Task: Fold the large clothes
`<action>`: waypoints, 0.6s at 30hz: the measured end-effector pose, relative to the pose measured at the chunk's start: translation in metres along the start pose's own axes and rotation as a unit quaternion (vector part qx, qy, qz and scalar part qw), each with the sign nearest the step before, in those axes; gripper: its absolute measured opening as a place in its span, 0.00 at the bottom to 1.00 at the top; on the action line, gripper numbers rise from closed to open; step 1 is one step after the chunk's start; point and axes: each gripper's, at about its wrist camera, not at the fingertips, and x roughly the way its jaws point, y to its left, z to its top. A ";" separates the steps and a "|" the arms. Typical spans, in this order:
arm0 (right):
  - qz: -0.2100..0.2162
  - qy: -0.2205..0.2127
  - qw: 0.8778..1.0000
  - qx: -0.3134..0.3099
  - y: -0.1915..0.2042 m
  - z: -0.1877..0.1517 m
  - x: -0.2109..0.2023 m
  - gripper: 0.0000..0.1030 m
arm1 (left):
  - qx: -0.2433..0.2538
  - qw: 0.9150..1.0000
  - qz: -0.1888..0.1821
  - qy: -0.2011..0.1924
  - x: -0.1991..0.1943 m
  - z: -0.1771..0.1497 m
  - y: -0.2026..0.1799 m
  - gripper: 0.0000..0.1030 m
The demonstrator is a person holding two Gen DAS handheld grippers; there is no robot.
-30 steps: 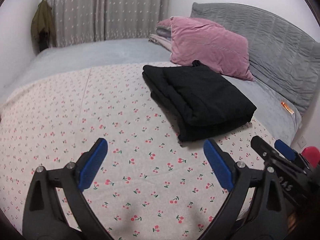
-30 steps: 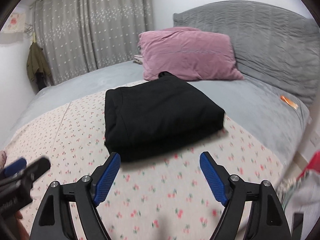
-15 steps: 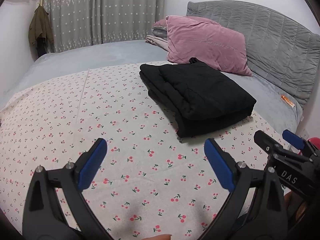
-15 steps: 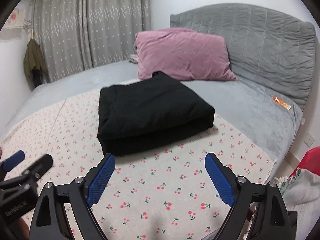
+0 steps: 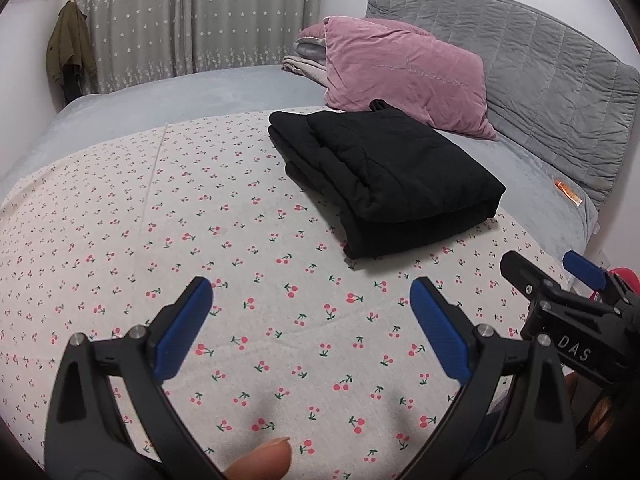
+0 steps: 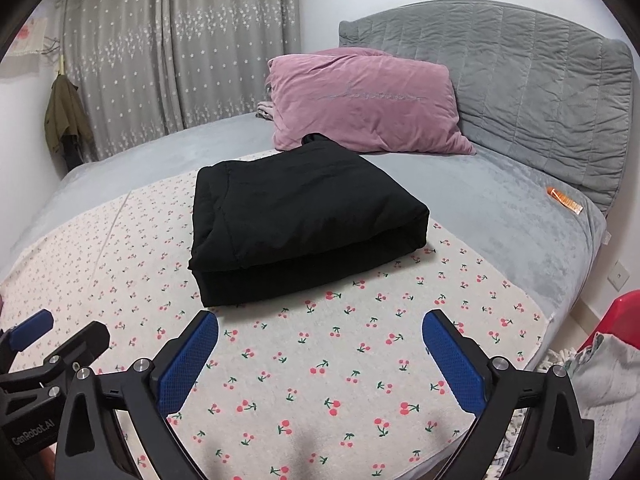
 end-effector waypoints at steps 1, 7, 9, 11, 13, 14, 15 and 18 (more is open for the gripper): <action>-0.002 0.002 1.000 0.001 0.000 0.000 0.000 1.00 | 0.000 1.000 0.000 -0.001 0.000 0.000 0.000 0.99; -0.009 0.008 1.000 0.006 -0.003 0.000 0.003 1.00 | -0.002 1.000 -0.007 0.001 0.001 0.000 0.002 0.99; -0.012 0.009 1.000 0.006 -0.003 0.000 0.003 1.00 | -0.003 1.000 -0.008 0.003 0.002 0.000 0.002 0.99; -0.014 0.010 1.000 0.005 -0.003 0.000 0.003 1.00 | -0.002 1.000 -0.008 0.003 0.002 0.000 0.002 0.99; -0.013 0.011 1.000 0.003 -0.002 0.000 0.004 1.00 | 0.000 1.000 -0.007 0.002 0.002 0.000 0.001 0.99; -0.012 0.012 1.000 0.001 -0.002 0.000 0.004 1.00 | -0.001 1.000 -0.007 0.002 0.002 0.000 0.001 0.99; -0.012 0.013 1.000 0.000 -0.001 0.000 0.004 1.00 | -0.001 1.000 -0.008 0.003 0.002 0.000 0.001 0.99; -0.016 0.013 1.000 -0.005 0.001 -0.001 0.004 1.00 | -0.002 1.000 -0.009 0.004 0.002 0.000 0.001 0.99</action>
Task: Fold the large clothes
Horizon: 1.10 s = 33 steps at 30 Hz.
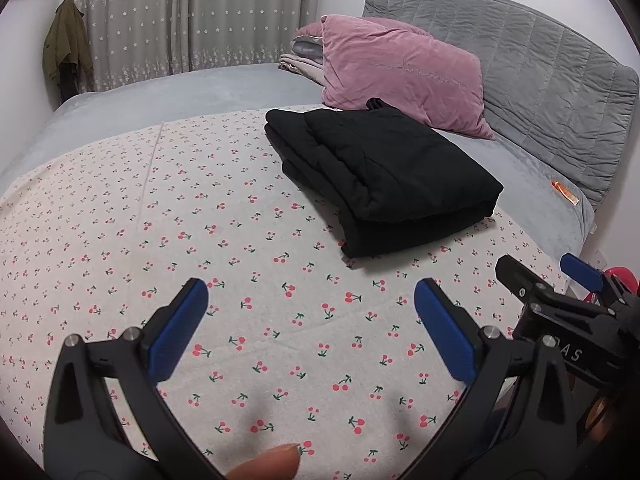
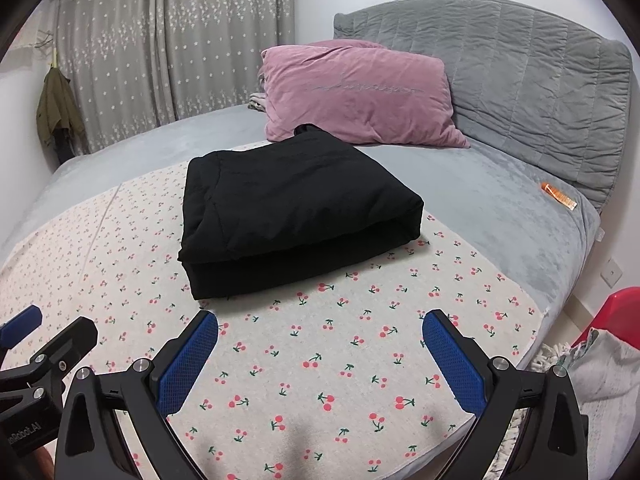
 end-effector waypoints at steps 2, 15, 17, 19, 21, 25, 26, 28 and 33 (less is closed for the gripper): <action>-0.002 0.000 1.000 -0.003 0.001 0.000 0.000 1.00 | 0.000 1.000 -0.001 0.000 0.000 0.000 0.001 0.99; -0.006 0.002 1.000 -0.007 0.001 0.001 0.002 1.00 | 0.000 1.000 -0.003 0.001 0.001 -0.001 0.003 0.99; -0.006 0.003 1.000 -0.007 0.001 0.001 0.002 1.00 | 0.000 1.000 -0.003 0.001 0.001 0.000 0.003 0.99; -0.006 0.003 1.000 -0.007 0.002 0.000 0.002 1.00 | -0.002 1.000 -0.003 0.002 0.001 -0.001 0.003 0.99; -0.007 0.003 1.000 -0.008 0.002 0.000 0.002 1.00 | -0.004 1.000 -0.006 0.003 0.000 -0.001 0.004 0.99; -0.009 0.003 1.000 -0.011 0.003 0.000 0.002 1.00 | -0.005 1.000 -0.007 0.004 0.000 -0.002 0.004 0.99; -0.009 0.003 1.000 -0.012 0.003 0.000 0.002 1.00 | -0.005 1.000 -0.007 0.004 0.001 -0.002 0.004 0.99; -0.009 0.003 1.000 -0.013 0.003 0.000 0.003 1.00 | -0.006 1.000 -0.006 0.004 0.001 -0.002 0.004 0.99; -0.010 0.003 1.000 -0.013 0.003 0.000 0.003 1.00 | -0.009 1.000 -0.008 0.008 0.001 -0.002 0.006 0.99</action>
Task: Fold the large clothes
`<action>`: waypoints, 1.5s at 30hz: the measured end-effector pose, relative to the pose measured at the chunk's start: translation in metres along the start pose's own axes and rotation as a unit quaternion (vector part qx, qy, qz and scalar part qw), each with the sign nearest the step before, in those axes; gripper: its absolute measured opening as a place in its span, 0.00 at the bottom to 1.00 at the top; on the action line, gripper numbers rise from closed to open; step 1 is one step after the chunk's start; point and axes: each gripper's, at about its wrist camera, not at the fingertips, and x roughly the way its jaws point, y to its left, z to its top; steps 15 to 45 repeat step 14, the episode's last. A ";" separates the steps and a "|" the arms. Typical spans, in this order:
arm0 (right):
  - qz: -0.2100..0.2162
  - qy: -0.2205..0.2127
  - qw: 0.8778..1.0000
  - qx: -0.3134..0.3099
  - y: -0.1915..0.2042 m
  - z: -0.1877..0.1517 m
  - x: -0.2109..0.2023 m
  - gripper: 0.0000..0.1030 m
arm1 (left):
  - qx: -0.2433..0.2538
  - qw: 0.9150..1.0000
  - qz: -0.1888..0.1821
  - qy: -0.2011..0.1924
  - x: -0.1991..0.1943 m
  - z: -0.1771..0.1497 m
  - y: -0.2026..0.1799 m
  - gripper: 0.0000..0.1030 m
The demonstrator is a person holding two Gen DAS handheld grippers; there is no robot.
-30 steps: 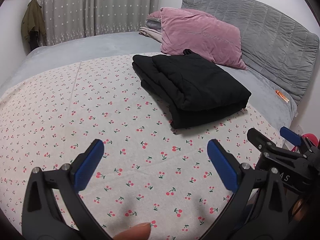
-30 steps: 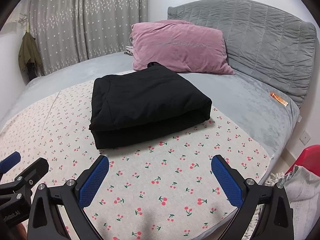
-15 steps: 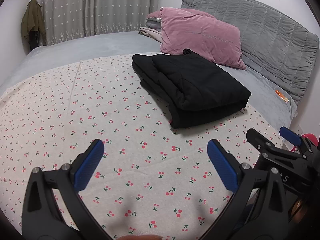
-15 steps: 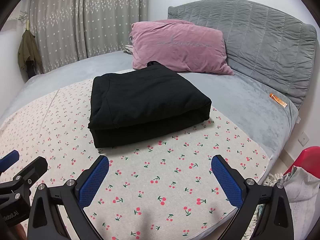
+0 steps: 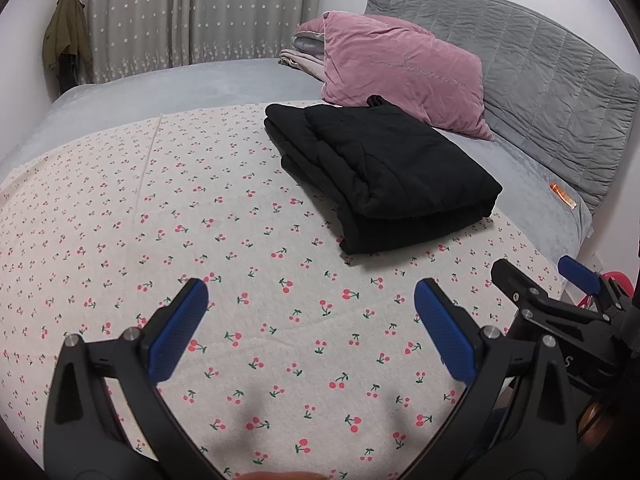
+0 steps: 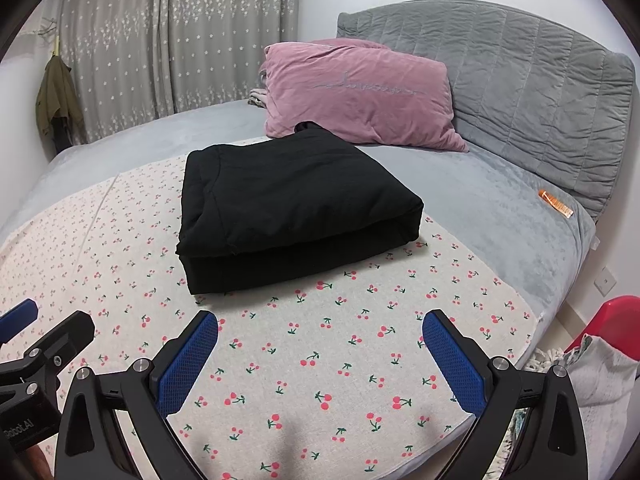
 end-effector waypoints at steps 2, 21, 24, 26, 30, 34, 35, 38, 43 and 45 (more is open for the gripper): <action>-0.001 0.000 1.000 0.001 0.000 0.000 0.000 1.00 | -0.001 1.000 0.000 0.001 0.000 -0.001 0.000 0.99; -0.001 0.003 1.000 0.001 -0.001 0.000 0.000 1.00 | -0.005 1.000 -0.003 0.006 0.001 -0.001 0.002 0.99; -0.001 0.003 1.000 0.001 -0.001 0.000 0.000 1.00 | -0.005 1.000 -0.003 0.006 0.001 -0.001 0.002 0.99; -0.001 0.003 1.000 0.001 -0.001 0.000 0.000 1.00 | -0.005 1.000 -0.003 0.006 0.001 -0.001 0.002 0.99; -0.001 0.003 1.000 0.001 -0.001 0.000 0.000 1.00 | -0.005 1.000 -0.003 0.006 0.001 -0.001 0.002 0.99; -0.001 0.003 1.000 0.001 -0.001 0.000 0.000 1.00 | -0.005 1.000 -0.003 0.006 0.001 -0.001 0.002 0.99; -0.001 0.003 1.000 0.001 -0.001 0.000 0.000 1.00 | -0.005 1.000 -0.003 0.006 0.001 -0.001 0.002 0.99; -0.001 0.003 1.000 0.001 -0.001 0.000 0.000 1.00 | -0.005 1.000 -0.003 0.006 0.001 -0.001 0.002 0.99; -0.001 0.003 1.000 0.001 -0.001 0.000 0.000 1.00 | -0.005 1.000 -0.003 0.006 0.001 -0.001 0.002 0.99; -0.001 0.003 1.000 0.001 -0.001 0.000 0.000 1.00 | -0.005 1.000 -0.003 0.006 0.001 -0.001 0.002 0.99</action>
